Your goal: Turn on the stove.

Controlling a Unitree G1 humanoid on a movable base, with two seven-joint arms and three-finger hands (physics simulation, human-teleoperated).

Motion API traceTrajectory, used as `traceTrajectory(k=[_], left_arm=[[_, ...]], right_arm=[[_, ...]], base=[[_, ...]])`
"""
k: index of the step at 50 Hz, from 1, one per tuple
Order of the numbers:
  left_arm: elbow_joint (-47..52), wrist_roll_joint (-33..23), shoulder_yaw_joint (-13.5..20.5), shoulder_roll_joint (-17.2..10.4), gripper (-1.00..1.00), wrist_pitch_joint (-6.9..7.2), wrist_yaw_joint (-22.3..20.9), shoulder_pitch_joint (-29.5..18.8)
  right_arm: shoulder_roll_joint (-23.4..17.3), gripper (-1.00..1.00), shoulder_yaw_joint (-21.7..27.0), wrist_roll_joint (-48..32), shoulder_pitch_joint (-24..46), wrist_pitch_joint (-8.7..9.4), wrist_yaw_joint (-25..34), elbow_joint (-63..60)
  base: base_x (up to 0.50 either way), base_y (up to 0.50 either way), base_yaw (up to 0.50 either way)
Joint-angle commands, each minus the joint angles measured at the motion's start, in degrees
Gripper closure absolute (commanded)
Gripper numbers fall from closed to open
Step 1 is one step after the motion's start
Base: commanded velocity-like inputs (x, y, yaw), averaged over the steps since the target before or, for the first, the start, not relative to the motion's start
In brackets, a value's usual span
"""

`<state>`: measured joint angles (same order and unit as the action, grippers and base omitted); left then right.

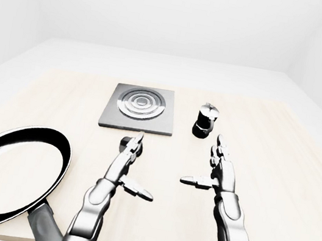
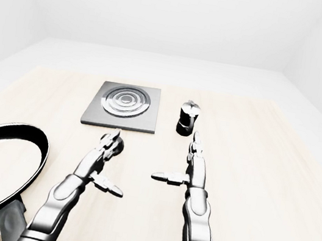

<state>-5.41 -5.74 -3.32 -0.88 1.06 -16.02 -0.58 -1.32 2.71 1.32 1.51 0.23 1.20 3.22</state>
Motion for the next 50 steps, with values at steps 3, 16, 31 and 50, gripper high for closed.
traceTrajectory(k=[3, 16, 31, 50], left_arm=[[4.08, -0.18, 0.42, 0.00, -1.00, -3.13, 0.94, 0.27], [18.88, 1.50, 1.58, -0.17, -1.00, -6.06, 2.90, 2.43], [34.75, 4.31, 4.40, -0.42, -1.00, -6.06, 6.11, 2.85], [49.18, 3.37, 6.08, -1.01, -1.00, 0.17, 4.79, 2.69]], right_arm=[[-0.02, -1.00, -0.04, 0.01, 0.07, -0.42, -0.01, 0.49], [-0.03, -1.00, -0.01, -0.04, 0.02, -0.41, 0.06, 0.51], [0.00, -1.00, -0.05, -0.10, -0.11, -0.60, 0.08, 0.63], [-0.06, -1.00, 0.03, -0.02, 0.22, -0.25, -0.11, 0.89]], base=[[0.00, 0.00, 0.00], [0.00, 0.00, 0.00], [0.00, 0.00, 0.00], [0.00, 0.00, 0.00]])
